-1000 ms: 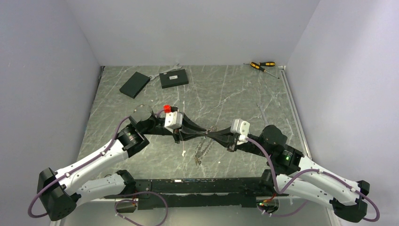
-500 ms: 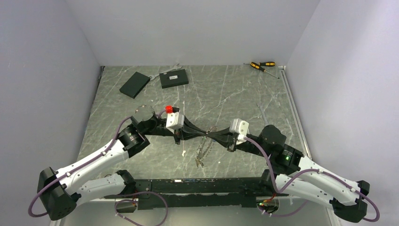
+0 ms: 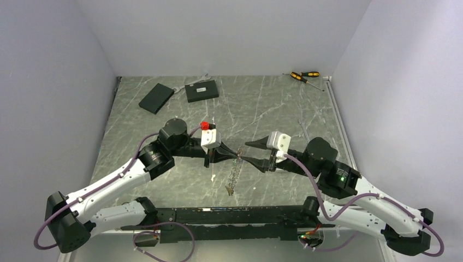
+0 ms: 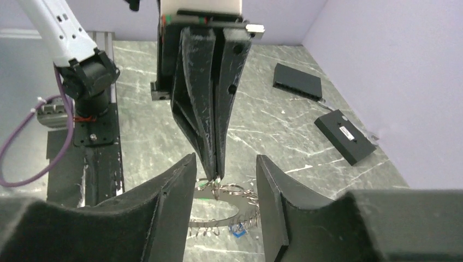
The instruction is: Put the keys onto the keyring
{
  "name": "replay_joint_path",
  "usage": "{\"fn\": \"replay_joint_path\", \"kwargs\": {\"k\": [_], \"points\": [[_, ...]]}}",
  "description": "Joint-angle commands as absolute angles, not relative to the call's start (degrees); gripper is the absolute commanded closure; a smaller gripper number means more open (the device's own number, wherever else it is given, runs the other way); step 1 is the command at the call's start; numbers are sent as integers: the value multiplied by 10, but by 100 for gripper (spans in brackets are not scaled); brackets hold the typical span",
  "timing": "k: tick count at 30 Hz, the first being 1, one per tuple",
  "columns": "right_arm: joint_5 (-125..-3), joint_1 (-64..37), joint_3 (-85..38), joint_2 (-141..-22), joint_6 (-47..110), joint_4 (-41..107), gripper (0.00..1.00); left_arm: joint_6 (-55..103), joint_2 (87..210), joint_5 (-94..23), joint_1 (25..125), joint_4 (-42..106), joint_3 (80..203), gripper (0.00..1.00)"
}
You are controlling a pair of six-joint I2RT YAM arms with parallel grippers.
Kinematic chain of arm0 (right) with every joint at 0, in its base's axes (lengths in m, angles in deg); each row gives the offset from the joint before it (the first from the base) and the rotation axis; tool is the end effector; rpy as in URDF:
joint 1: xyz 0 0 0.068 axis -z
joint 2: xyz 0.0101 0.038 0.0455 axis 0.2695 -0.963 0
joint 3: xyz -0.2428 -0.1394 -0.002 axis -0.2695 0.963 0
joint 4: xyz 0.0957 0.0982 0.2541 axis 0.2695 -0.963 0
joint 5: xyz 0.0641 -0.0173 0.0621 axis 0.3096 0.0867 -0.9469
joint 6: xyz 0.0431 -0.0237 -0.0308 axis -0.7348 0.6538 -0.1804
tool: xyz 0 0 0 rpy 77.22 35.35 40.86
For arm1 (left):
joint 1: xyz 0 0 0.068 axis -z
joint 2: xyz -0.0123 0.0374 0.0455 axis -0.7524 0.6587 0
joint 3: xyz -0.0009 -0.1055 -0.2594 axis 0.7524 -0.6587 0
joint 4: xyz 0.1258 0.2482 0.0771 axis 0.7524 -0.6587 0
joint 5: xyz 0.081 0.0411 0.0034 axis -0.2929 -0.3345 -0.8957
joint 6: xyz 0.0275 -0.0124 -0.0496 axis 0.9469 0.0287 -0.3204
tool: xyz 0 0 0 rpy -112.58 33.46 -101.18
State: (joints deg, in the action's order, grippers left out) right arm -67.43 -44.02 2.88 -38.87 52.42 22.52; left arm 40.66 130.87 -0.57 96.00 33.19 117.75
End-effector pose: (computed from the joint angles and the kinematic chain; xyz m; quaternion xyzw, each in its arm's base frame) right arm 0.0838 0.1594 0.3919 -0.4809 0.5223 0.3370 0.6184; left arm 0.1556 -0.2100 0.3461 0.5269 0.5123 -0.4788 0.4803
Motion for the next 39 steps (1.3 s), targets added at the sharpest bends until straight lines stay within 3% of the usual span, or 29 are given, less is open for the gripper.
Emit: {"fn": "replay_joint_path", "kwargs": {"k": [1, 6, 12, 39], "points": [[-650, -442, -44, -405, 552, 156, 48, 441, 1307, -12, 961, 318, 1217, 100], [-648, -442, -105, -444, 573, 48, 43, 460, 1306, -22, 961, 301, 1226, 100], [-661, -442, -139, -479, 587, -2, 42, 469, 1310, -25, 961, 268, 1235, 100], [-689, -435, -144, -563, 626, 7, 60, 466, 1305, -27, 961, 256, 1236, 100]]}}
